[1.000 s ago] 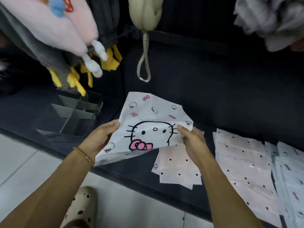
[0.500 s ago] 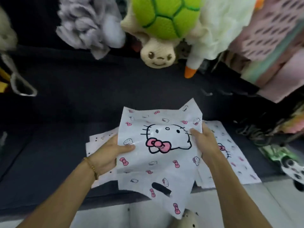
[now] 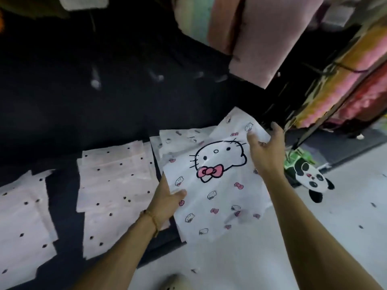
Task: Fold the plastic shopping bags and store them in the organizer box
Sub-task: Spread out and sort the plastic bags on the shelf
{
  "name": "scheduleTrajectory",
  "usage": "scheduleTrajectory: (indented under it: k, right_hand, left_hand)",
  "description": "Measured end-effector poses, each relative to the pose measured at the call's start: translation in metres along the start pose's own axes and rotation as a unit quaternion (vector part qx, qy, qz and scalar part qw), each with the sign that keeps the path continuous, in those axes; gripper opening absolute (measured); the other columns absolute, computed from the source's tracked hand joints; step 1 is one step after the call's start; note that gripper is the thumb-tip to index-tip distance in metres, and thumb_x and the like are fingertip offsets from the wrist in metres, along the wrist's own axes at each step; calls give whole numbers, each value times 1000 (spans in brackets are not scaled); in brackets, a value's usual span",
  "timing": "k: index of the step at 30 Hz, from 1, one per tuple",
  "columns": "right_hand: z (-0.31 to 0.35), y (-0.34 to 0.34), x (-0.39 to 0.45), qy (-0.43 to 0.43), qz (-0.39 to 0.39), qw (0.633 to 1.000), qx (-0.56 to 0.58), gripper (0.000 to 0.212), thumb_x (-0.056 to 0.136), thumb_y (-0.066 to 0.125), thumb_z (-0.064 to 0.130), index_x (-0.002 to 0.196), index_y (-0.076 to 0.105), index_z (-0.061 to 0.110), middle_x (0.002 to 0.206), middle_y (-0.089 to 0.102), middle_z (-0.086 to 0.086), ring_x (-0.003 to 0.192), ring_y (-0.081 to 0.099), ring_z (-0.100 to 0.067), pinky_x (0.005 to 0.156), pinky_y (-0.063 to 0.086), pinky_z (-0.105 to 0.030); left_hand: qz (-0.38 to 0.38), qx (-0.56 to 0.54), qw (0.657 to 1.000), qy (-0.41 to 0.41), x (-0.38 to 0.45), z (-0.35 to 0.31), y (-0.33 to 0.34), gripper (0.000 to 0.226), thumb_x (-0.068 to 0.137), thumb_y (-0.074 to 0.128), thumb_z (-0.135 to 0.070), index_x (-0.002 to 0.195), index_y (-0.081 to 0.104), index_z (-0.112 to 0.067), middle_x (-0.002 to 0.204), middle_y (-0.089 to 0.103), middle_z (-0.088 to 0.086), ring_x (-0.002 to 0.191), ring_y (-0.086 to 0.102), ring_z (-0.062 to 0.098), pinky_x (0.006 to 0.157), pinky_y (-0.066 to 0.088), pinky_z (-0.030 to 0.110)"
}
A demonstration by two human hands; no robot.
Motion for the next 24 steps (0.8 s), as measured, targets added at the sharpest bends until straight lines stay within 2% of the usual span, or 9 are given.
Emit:
scheduleTrajectory:
  k: [2,3,7,10,12,15,18,21,24]
  right_hand:
    - [-10,5,0,-24,-41,993,-112,59,91,55,39,142,38,14,142,43,-8,132,37,-25,106,31,-44]
    - [-17,16,-7,-30,-34,985,-165,55,92,53,36,140,40,13,145,39,-10,135,31,-30,109,24,-49]
    - [-59,103,-67,-123,152,915,-352,52,98,36,43,144,33,17,160,15,-7,149,-3,-26,116,-9,-49]
    - [-99,161,-112,-114,341,879,-314,59,99,31,49,149,23,20,162,8,-4,148,0,-24,118,3,-47]
    - [-114,178,-121,-104,384,867,-301,63,98,31,51,152,17,22,162,3,-3,148,-1,-26,118,8,-48]
    - [-121,186,-108,-109,392,856,-320,65,98,31,51,154,10,24,163,-1,-1,149,-4,-24,118,5,-48]
    - [-113,187,-100,-92,396,858,-314,64,99,35,48,153,15,21,162,7,-2,148,2,-22,118,9,-48]
    - [-76,183,-102,-78,334,904,-255,52,98,44,40,141,37,12,147,37,-10,137,31,-29,109,32,-45]
    - [-22,194,-124,-18,327,938,-111,48,99,47,35,139,44,10,145,39,-11,127,46,-30,103,42,-42]
  left_hand:
    - [-20,26,999,-15,26,17,3,63,87,61,1,135,38,-33,126,60,-8,115,57,15,98,48,38]
    - [-37,44,998,-30,37,28,1,65,86,63,1,137,36,-29,126,59,-3,114,57,18,98,48,41]
    - [-97,99,986,-92,66,65,-10,62,82,64,0,133,36,-20,121,59,6,105,59,23,93,51,41]
    - [-122,127,979,-101,80,73,-12,64,82,65,-3,136,34,-17,122,57,6,104,59,23,90,53,37]
    - [-117,148,978,-93,88,72,-11,64,83,66,-8,137,34,-15,124,56,7,99,61,20,88,53,36]
    - [-109,155,978,-93,91,67,-11,66,85,64,-15,142,31,-16,120,58,5,92,64,15,82,54,32]
    - [-111,114,982,-98,73,62,-18,67,88,62,-14,145,28,-17,91,62,-3,92,65,22,87,54,41]
    - [-109,44,991,-70,35,44,-34,55,91,60,-7,140,37,-13,91,64,-3,88,68,19,75,56,29]
    - [-136,-7,990,-34,-14,23,-68,34,92,59,-8,125,52,-16,102,64,3,97,66,21,79,55,27]
Point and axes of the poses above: each hand's wrist, its own x-axis towards the middle knuckle, its own y-axis out of the palm, z = x × y, the point moved 10 cm from there along x, towards the middle knuckle
